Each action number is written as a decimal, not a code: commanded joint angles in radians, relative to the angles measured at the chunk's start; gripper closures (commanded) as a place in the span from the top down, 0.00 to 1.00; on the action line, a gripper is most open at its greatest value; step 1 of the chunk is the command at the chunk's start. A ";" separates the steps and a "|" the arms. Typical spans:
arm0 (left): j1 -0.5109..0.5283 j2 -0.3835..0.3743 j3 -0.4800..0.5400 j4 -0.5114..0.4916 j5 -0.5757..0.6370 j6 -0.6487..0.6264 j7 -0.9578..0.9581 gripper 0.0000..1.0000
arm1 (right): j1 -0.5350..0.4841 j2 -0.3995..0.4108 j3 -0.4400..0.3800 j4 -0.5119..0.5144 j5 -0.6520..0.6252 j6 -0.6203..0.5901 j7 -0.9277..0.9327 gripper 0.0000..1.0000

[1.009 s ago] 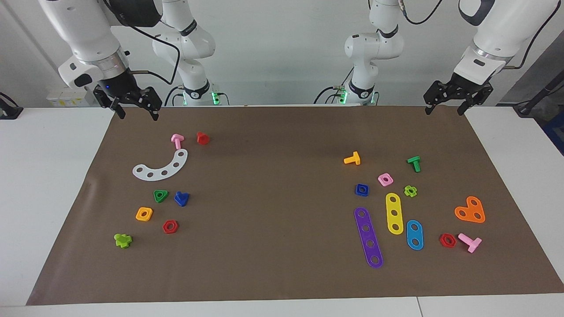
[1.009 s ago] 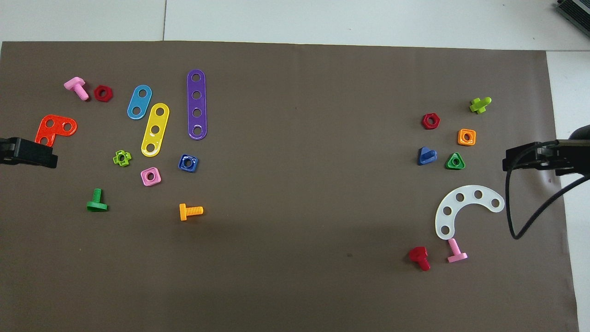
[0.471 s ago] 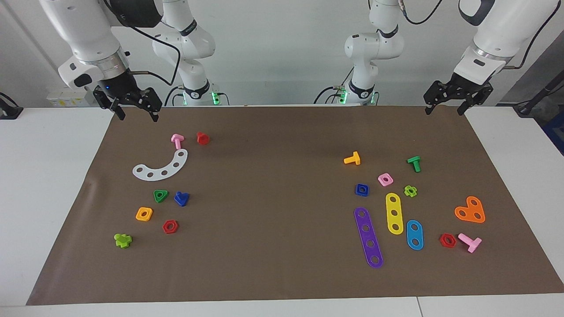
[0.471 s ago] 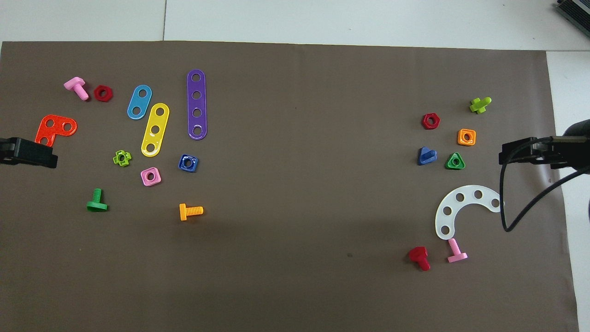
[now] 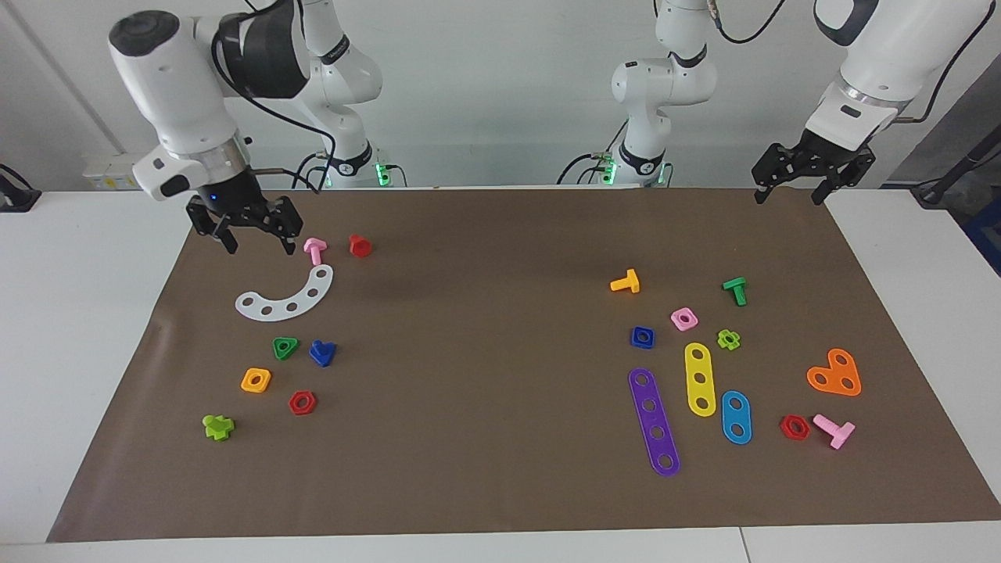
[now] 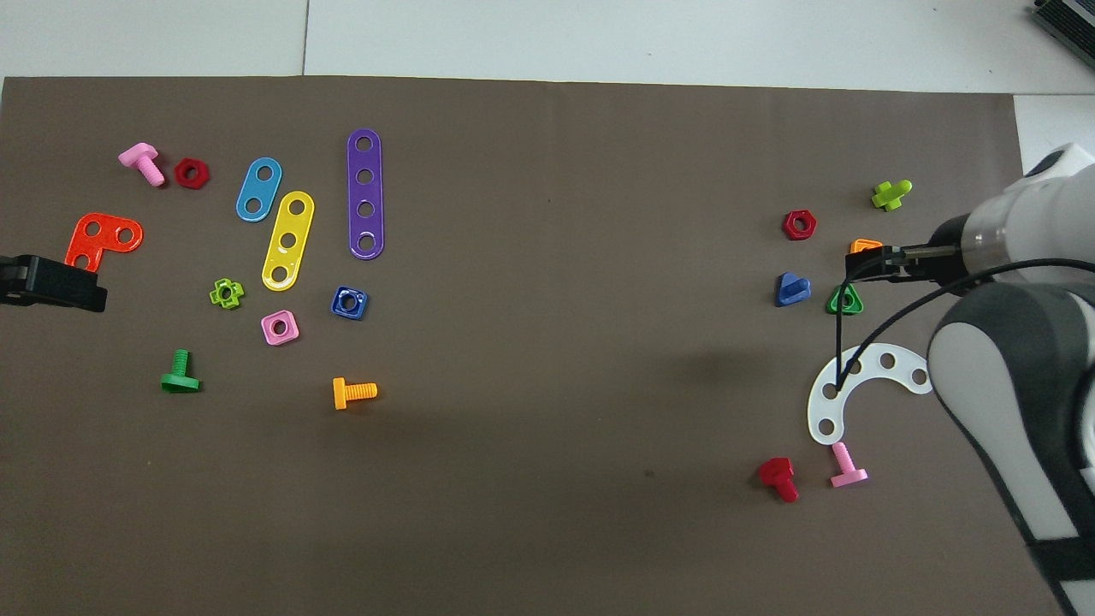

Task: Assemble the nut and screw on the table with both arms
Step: 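Lower the right gripper and grasp the blue bolt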

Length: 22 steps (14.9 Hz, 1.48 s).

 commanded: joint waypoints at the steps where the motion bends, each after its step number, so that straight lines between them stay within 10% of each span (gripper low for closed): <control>1: 0.013 -0.020 -0.005 -0.017 -0.005 -0.001 -0.006 1.00 | -0.007 0.119 0.001 0.008 0.025 0.114 -0.099 1.00; 7: 0.013 -0.020 -0.005 -0.017 -0.005 -0.001 -0.006 1.00 | -0.001 0.181 0.004 -0.146 0.027 0.318 -0.182 0.98; 13: 0.013 -0.020 -0.005 -0.017 -0.005 -0.001 -0.006 1.00 | 0.011 0.198 0.003 -0.195 0.027 0.387 -0.242 0.55; 22: 0.013 -0.020 -0.005 -0.017 -0.005 -0.001 -0.006 1.00 | -0.001 0.221 0.003 -0.210 0.027 0.449 -0.265 0.37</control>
